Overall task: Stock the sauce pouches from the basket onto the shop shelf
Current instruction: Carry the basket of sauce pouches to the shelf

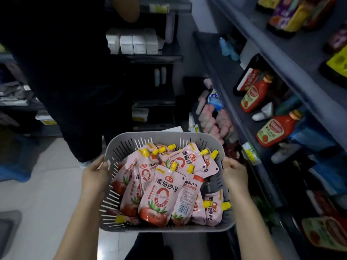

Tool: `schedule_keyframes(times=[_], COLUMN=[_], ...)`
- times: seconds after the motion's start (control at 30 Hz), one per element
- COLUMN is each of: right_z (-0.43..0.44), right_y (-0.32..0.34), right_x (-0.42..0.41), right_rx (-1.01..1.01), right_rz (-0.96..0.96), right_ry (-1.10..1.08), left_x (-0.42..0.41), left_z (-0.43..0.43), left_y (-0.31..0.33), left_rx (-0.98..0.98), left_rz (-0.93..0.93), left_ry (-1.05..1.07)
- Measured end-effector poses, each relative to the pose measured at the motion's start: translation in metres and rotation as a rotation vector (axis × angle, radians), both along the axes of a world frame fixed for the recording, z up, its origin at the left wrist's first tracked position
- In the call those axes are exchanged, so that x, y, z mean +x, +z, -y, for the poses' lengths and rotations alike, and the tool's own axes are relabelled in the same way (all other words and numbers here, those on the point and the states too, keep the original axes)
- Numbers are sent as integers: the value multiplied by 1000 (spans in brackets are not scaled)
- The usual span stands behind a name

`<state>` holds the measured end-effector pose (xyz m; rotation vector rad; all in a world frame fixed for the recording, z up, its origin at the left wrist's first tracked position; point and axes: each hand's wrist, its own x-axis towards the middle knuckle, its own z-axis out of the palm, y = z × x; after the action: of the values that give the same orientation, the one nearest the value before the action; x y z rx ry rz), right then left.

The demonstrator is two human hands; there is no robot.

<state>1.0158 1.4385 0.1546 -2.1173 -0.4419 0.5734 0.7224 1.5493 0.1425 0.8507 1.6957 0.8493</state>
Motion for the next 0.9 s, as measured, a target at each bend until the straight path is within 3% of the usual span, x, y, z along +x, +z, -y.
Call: schedule_keyframes(times=[0.43,0.9], right_z=[-176,-260], right_y=[-38,-86], right_x=[52,91], right_rx=[-39,-9], right_rz=[-28,-160], right_ry=[10,-28], left_x=[40,67], left_z=[-158,-219], left_y=[-34,-83], left_rx=[-40,-63], left_rz=[54,-61], left_ry=[78,119])
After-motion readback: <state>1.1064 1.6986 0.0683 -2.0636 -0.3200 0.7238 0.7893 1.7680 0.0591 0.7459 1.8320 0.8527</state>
